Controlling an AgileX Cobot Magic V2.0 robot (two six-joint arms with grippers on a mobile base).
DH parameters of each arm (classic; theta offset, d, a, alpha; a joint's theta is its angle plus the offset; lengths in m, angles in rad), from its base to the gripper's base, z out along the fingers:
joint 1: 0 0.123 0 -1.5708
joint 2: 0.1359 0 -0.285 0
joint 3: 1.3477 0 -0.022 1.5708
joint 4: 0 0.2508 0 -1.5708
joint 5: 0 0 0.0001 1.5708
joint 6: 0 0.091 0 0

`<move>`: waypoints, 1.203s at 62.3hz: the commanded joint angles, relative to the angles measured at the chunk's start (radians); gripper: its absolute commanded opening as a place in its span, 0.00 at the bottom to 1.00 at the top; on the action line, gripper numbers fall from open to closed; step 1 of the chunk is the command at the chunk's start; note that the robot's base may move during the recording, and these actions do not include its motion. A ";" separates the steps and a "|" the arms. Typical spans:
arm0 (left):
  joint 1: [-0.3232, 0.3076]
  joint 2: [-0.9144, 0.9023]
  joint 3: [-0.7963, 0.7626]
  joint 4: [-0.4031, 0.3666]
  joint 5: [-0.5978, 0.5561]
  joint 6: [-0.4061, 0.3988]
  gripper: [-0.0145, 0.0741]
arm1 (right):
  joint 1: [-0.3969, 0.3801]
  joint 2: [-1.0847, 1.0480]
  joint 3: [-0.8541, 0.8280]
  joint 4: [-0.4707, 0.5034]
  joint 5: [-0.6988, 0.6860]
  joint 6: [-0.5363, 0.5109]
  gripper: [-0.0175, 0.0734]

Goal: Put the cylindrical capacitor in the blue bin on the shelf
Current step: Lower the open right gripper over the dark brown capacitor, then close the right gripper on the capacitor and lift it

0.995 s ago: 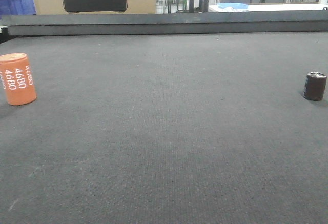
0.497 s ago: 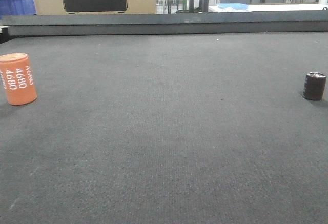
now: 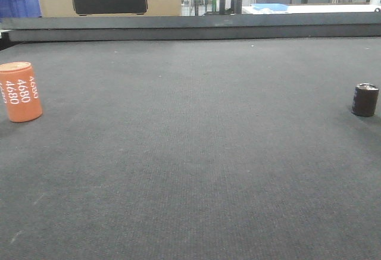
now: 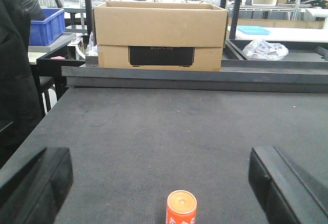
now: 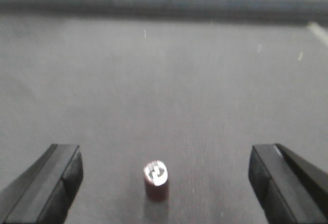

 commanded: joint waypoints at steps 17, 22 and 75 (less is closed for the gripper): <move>-0.007 0.003 -0.004 -0.008 -0.012 0.000 0.85 | 0.002 0.351 0.168 -0.013 -0.673 -0.008 0.81; -0.007 0.003 -0.004 -0.008 -0.012 0.000 0.85 | 0.002 0.455 0.168 -0.013 -0.805 -0.008 0.81; -0.007 0.002 -0.004 -0.008 -0.008 0.000 0.85 | 0.004 0.946 -0.010 -0.038 -1.032 -0.008 0.81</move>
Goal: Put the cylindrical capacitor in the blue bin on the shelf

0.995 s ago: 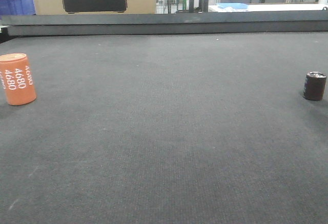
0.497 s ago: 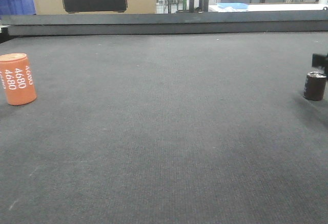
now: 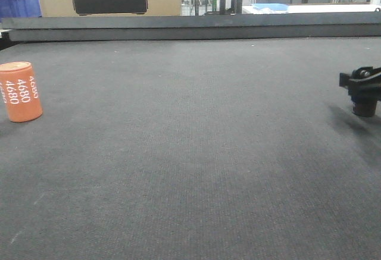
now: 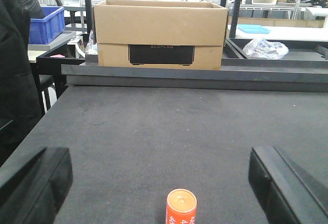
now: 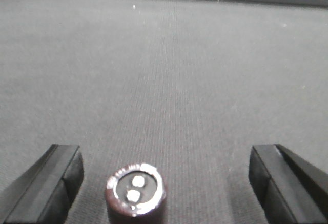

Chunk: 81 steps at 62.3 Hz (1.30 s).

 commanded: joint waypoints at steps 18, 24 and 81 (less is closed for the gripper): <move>-0.007 0.002 -0.004 -0.006 -0.008 0.000 0.85 | 0.004 0.089 -0.037 -0.010 -0.002 -0.006 0.56; -0.007 0.002 -0.004 -0.006 -0.008 0.000 0.85 | 0.004 0.097 -0.037 -0.010 -0.002 -0.006 0.37; -0.204 0.403 -0.004 -0.020 -0.005 0.028 0.82 | 0.004 -0.481 -0.037 -0.125 0.469 -0.006 0.02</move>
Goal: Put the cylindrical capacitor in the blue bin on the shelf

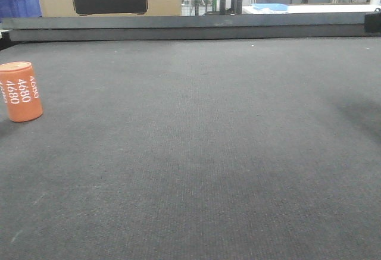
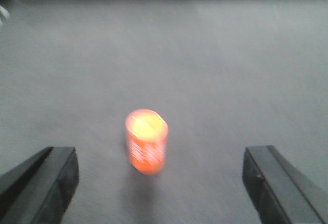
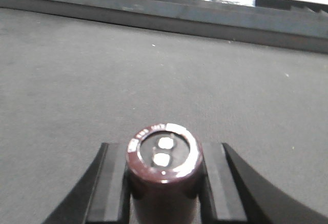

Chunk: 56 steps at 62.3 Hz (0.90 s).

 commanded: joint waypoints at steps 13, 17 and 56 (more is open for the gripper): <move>-0.093 0.333 0.051 -0.013 -0.226 -0.004 0.83 | 0.002 -0.082 -0.004 -0.022 0.124 -0.006 0.02; -0.093 0.375 0.098 -0.038 -0.322 -0.004 0.83 | 0.002 -0.082 -0.004 -0.022 0.142 -0.006 0.02; -0.093 0.622 0.348 -0.124 -1.168 0.007 0.83 | 0.002 -0.082 -0.004 -0.022 0.183 -0.006 0.02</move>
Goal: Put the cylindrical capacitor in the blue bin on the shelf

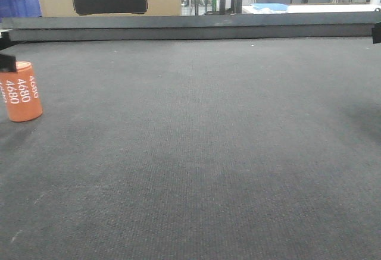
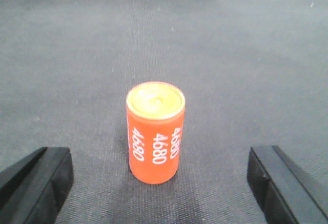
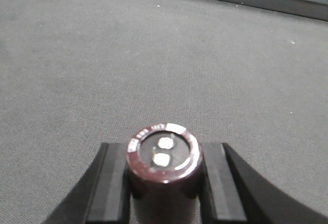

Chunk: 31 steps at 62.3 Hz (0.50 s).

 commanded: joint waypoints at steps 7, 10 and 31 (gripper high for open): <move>-0.007 0.134 -0.010 -0.033 -0.247 0.001 0.83 | 0.002 -0.010 -0.004 -0.006 -0.022 -0.004 0.02; -0.007 0.164 -0.016 -0.033 -0.298 0.001 0.83 | 0.002 -0.010 -0.004 -0.006 -0.022 -0.004 0.02; -0.007 0.327 -0.149 -0.035 -0.310 0.001 0.83 | 0.002 -0.010 -0.004 -0.006 -0.022 -0.004 0.02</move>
